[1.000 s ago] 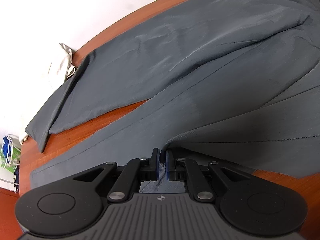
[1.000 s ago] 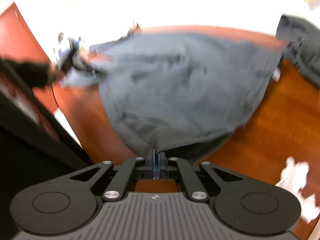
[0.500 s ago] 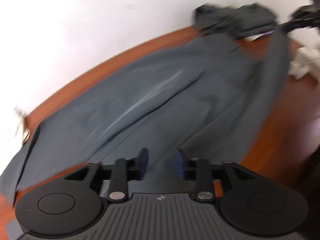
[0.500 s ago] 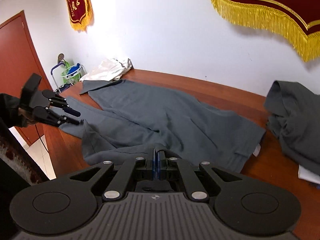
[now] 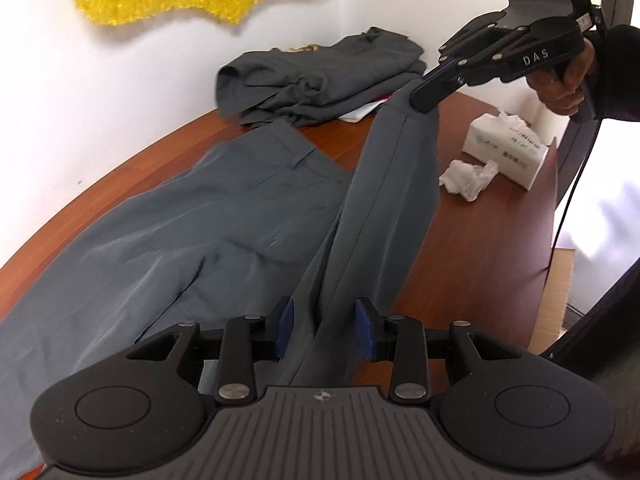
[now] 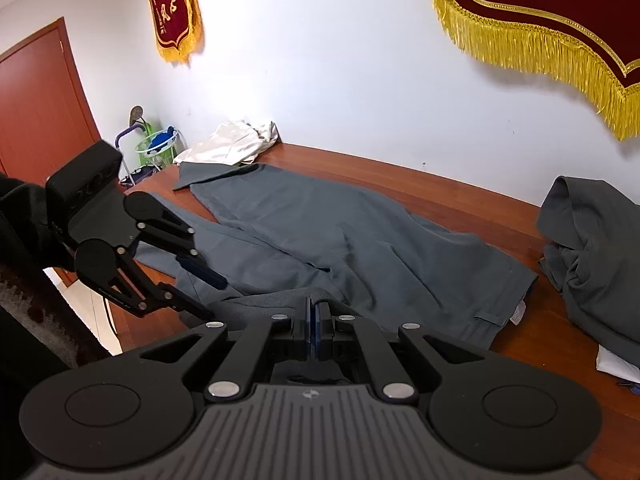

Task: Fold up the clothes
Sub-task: 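Lift the grey trouser leg with the left tool while the right tool approaches it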

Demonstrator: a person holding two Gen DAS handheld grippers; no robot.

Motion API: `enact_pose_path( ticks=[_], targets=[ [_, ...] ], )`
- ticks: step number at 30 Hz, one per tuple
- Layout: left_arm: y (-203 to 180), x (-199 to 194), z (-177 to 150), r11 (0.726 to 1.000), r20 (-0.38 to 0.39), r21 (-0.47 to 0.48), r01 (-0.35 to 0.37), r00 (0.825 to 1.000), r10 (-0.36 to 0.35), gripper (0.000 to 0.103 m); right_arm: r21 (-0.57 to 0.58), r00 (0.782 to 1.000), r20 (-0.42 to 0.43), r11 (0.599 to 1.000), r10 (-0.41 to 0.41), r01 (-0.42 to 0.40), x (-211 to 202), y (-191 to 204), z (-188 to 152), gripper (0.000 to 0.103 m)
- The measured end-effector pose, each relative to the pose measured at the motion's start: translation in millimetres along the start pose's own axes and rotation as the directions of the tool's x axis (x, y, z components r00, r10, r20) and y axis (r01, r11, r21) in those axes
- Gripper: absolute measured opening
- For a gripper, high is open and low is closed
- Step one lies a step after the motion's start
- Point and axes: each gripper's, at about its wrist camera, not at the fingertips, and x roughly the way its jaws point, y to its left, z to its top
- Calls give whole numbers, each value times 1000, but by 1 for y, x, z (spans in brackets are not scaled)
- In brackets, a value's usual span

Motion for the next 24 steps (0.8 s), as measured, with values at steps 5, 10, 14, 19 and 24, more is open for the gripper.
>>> enact_pose_path(
  ticks=[5, 10, 14, 19, 24],
  targets=[
    [-2, 15, 15, 999, -11, 20, 47, 999, -47, 34, -2, 1000, 8, 1000, 1, -1, -4, 1, -4, 2],
    [-3, 30, 25, 996, -30, 49, 80, 996, -79, 21, 1, 1000, 15, 1000, -1, 1, -7, 3, -10, 2],
    [-11, 30, 24, 994, -12, 77, 81, 997, -80, 4, 1, 1000, 6, 1000, -11, 11, -8, 5, -12, 2],
    [-12, 24, 22, 994, 11, 83, 71, 997, -72, 4, -49, 997, -63, 998, -37, 34, -11, 13, -12, 9],
    [-12, 22, 25, 996, 18, 78, 51, 998, -53, 4, -190, 987, -121, 978, -110, 86, -20, 32, -6, 37]
  ],
)
